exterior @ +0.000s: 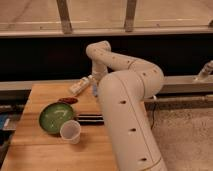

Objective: Wipe the white sponge on the table

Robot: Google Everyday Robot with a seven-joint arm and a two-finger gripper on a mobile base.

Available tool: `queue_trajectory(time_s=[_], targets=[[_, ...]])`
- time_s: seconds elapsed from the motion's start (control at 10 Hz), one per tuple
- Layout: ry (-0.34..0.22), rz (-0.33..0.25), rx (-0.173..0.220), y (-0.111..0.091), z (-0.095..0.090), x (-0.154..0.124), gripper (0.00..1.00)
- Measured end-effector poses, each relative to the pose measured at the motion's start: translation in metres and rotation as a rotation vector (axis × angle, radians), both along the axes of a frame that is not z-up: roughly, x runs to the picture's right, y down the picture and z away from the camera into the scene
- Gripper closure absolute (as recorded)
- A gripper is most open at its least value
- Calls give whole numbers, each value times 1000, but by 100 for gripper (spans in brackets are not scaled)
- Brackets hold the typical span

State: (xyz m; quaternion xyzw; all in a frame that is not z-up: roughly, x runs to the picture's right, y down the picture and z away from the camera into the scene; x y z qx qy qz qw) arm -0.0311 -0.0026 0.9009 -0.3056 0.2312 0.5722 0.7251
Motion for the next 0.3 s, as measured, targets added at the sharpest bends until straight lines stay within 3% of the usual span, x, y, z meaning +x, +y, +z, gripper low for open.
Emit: queue_trajectory(time_s=[0.3], targets=[[14,19,9,15,-17,18,100]])
